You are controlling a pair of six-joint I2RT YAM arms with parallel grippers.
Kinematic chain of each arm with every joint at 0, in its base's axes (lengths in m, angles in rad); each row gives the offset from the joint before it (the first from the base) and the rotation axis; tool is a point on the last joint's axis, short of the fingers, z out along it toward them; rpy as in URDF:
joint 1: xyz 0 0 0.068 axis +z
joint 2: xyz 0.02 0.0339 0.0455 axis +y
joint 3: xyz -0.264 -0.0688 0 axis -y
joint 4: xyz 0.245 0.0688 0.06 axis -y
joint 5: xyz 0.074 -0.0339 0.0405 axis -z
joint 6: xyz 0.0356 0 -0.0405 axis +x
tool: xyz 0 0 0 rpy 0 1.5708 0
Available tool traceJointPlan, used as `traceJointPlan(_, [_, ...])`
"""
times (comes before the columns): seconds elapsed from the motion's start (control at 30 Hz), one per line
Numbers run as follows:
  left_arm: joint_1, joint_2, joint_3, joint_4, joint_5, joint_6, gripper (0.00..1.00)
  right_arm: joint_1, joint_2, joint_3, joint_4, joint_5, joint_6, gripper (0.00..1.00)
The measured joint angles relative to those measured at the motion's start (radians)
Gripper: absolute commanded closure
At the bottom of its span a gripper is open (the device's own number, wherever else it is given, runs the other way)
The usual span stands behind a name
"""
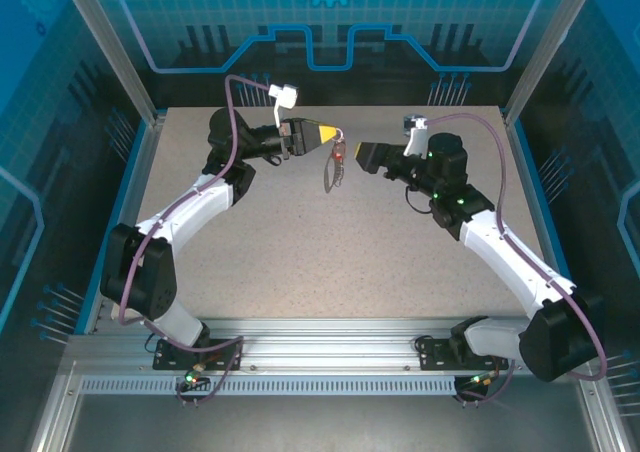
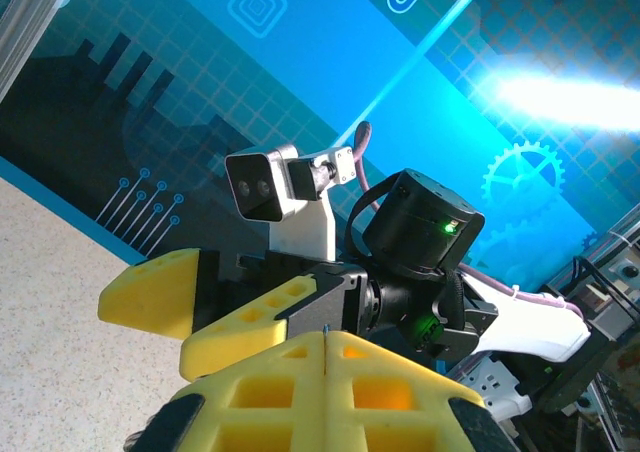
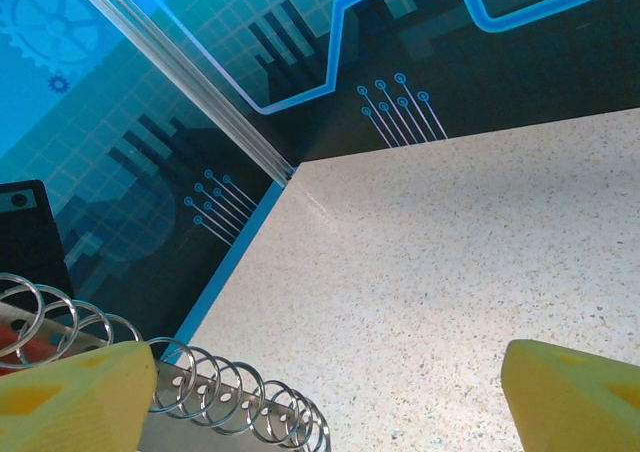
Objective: Put the keys on the keyring
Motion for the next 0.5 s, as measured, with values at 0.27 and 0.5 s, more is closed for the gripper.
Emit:
traceJointPlan(0.27, [0.0, 0.0, -0.006, 0.005, 0.0, 0.0, 1.0, 0.001, -0.016, -0.079, 0.07, 0.014, 0.006, 0.13])
traceJointPlan(0.5, [0.0, 0.0, -0.007, 0.016, 0.0, 0.0, 1.0, 0.001, -0.049, -0.106, 0.104, -0.062, -0.013, 0.16])
